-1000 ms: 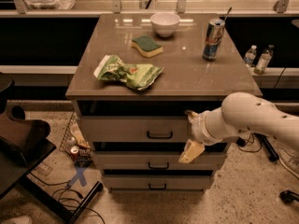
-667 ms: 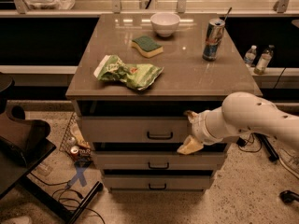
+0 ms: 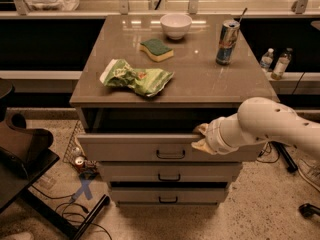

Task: Open top drawer

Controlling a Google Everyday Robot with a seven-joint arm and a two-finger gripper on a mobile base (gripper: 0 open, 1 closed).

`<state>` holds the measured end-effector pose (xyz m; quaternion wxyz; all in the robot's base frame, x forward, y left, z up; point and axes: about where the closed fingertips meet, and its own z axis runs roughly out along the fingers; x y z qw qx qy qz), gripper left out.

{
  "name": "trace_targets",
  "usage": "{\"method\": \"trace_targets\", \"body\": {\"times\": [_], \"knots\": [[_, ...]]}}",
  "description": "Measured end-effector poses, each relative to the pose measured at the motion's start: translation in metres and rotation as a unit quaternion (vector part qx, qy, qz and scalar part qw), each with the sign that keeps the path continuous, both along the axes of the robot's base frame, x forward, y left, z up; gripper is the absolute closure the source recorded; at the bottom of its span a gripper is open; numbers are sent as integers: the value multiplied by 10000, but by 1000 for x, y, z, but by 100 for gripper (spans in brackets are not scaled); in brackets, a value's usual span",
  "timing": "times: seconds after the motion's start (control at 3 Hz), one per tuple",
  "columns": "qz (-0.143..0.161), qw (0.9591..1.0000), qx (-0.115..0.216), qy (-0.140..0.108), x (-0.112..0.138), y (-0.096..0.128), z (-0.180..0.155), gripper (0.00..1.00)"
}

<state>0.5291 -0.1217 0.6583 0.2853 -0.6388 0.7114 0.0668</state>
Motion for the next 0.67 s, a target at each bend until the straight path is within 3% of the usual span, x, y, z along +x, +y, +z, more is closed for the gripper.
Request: {"method": "trace_targets", "body": {"times": [0.33,0.67], "knots": [[0,10000,0,0,0,0,6,100],[1,10000,0,0,0,0,8,100]]}}
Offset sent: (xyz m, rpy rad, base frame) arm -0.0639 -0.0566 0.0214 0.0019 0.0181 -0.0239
